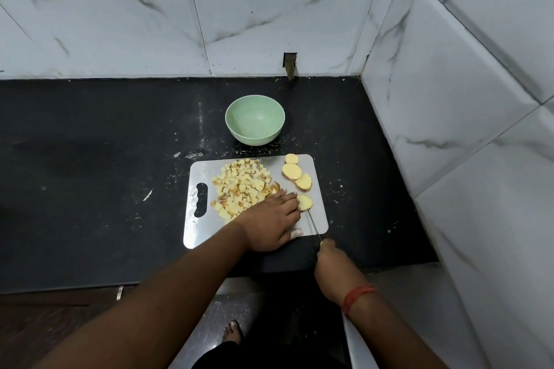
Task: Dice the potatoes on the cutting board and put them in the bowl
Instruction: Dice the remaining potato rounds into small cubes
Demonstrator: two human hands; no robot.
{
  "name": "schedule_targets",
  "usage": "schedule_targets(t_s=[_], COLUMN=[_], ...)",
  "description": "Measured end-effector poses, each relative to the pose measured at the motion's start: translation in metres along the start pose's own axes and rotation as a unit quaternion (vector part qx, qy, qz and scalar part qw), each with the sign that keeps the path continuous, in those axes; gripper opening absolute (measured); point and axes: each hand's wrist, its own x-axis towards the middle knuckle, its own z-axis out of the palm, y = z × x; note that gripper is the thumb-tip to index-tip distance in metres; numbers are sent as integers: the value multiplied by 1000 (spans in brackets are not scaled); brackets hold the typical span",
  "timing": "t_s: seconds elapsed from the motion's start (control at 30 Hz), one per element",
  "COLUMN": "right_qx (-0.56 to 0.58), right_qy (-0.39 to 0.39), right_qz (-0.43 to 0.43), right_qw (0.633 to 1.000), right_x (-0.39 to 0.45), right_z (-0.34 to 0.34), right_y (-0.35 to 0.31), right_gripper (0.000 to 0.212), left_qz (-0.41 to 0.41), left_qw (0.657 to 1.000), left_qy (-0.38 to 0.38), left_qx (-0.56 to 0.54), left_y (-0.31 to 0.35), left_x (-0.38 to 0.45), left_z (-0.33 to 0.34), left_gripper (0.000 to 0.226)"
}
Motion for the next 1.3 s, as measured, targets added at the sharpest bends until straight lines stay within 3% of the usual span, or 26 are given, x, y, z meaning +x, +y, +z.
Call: schedule_targets(t_s=[0.13, 0.27, 0.53, 1.3], right_qx=[25, 33, 2, -20], right_qy=[45, 75, 50, 9], right_qz=[-18, -45, -23, -22], right_qw=[999, 996, 999, 1000], right_x=[-2, 1, 17, 25], right_z=[2, -1, -15, -10], right_y=[4, -3, -17, -15], right_gripper=[4, 11, 30, 28], left_qz=[-1, -16, -35, -41], left_qw=[1000, 1000, 998, 995], left_qy=[4, 11, 54, 86], left_qx=[-6, -6, 12, 38], left_y=[-1, 1, 9, 13], left_x=[-1, -6, -12, -10], left_z=[2, 11, 21, 28], left_gripper=[62, 68, 63, 59])
